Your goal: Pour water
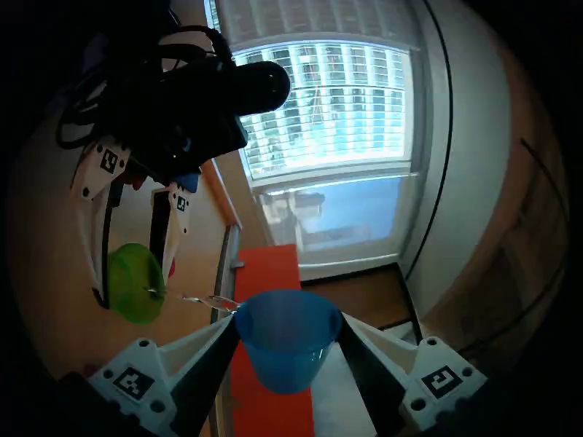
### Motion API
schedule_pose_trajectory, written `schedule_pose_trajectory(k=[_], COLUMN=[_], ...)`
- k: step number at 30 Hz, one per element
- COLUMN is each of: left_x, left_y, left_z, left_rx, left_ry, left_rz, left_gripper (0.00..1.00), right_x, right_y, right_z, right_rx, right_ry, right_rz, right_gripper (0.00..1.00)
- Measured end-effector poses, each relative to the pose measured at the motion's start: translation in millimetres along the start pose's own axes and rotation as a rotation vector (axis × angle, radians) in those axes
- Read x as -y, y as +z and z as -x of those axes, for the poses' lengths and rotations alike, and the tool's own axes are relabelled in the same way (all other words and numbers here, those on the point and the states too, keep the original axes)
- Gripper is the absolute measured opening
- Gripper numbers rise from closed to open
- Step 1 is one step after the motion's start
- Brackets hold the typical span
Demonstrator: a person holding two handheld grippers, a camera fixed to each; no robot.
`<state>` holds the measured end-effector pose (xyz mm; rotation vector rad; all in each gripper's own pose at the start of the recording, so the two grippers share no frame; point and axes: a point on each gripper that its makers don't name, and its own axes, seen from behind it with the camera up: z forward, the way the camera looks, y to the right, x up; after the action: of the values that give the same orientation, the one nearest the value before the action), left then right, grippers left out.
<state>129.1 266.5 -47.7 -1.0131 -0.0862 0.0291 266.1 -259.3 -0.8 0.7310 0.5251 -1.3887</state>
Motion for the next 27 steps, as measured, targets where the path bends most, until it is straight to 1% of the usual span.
schedule_pose_trajectory(k=[11,27], left_x=[2.1,0.6], left_y=[1.3,0.6], left_z=[-0.2,-2.4], left_rx=[-0.001,-0.005], left_ry=[-0.003,-0.004], left_rz=[-0.001,0.002], left_gripper=[0.89,0.89], right_x=[-3.3,-8.5], right_y=[1.3,0.5], right_z=[-1.0,-4.1], right_rx=[-0.003,-0.006], right_ry=[-0.028,-0.076], right_rz=[0.008,0.022], right_gripper=[0.92,0.92])
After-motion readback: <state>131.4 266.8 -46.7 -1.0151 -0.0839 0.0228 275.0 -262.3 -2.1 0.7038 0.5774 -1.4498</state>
